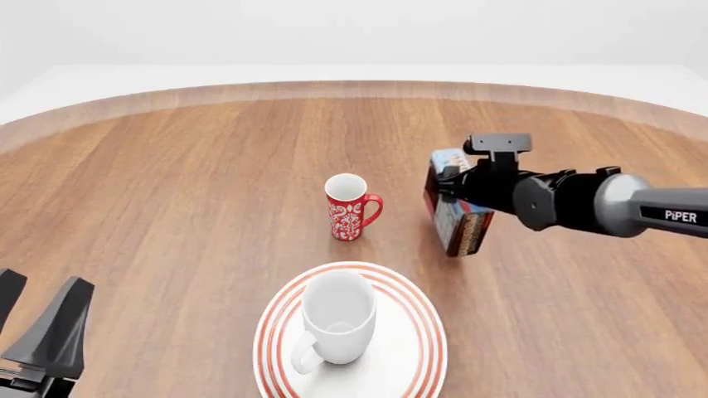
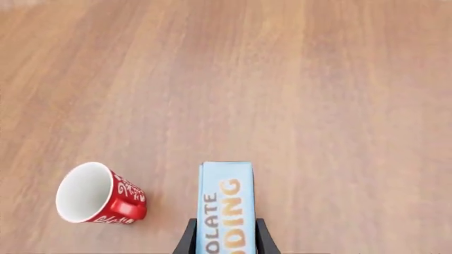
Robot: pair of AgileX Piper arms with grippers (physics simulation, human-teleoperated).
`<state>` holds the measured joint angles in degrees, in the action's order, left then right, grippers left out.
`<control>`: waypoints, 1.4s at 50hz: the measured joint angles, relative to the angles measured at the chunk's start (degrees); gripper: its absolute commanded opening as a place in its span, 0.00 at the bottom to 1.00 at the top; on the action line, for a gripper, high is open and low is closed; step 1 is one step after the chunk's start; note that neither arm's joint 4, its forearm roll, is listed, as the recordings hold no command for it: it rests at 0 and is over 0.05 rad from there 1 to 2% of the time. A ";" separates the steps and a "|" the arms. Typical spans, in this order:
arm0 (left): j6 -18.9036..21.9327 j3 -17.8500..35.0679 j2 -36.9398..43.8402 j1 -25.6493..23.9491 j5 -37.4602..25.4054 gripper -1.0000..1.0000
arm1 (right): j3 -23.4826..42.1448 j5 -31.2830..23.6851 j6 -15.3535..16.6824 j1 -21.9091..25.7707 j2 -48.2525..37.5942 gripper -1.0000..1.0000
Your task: Pick up the white mug and put it on the plate, and put the chocolate pudding to the right of the plate.
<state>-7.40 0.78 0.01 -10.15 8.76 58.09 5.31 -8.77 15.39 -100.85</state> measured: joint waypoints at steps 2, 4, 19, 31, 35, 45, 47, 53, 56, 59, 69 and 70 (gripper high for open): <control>-0.02 0.01 0.00 -0.02 -0.01 1.00 | -0.13 -0.15 0.10 -0.08 0.51 0.00; -0.03 0.02 0.00 -0.04 -0.02 1.00 | -0.28 -0.28 0.18 -0.15 1.03 0.00; -0.06 0.04 0.00 -0.15 -0.02 1.00 | -3.07 -1.31 0.47 -0.86 6.42 0.00; -0.02 0.04 0.00 -0.18 0.00 1.00 | -6.74 -2.03 0.53 -1.91 11.89 0.00; 0.00 0.04 0.00 -0.18 -0.01 1.00 | -8.04 -2.35 0.57 -2.34 13.75 0.00; 0.06 0.03 0.00 -0.20 0.00 1.00 | -11.11 -3.36 0.62 -3.24 18.27 0.00; 0.08 0.03 0.00 -0.21 0.00 1.00 | -11.74 -3.61 0.60 -3.39 19.22 0.00; 0.20 0.04 0.00 -0.29 0.01 1.00 | -13.50 -4.63 0.52 -3.83 22.24 0.00; 0.25 0.03 0.00 -0.33 0.03 1.00 | -14.29 -5.20 0.52 -4.00 23.69 0.00; 0.29 0.02 0.00 -0.36 0.05 1.00 | -15.07 -5.74 0.59 -4.10 24.99 0.00; 0.37 -0.03 0.00 -0.40 0.11 1.00 | -17.22 -7.91 0.94 -4.26 29.02 0.00; 0.37 -0.03 0.00 -0.40 0.11 1.00 | -17.41 -8.14 0.97 -4.26 29.41 0.00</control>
<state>-7.03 0.75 0.01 -10.55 8.87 40.68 -2.83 -7.80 11.12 -71.45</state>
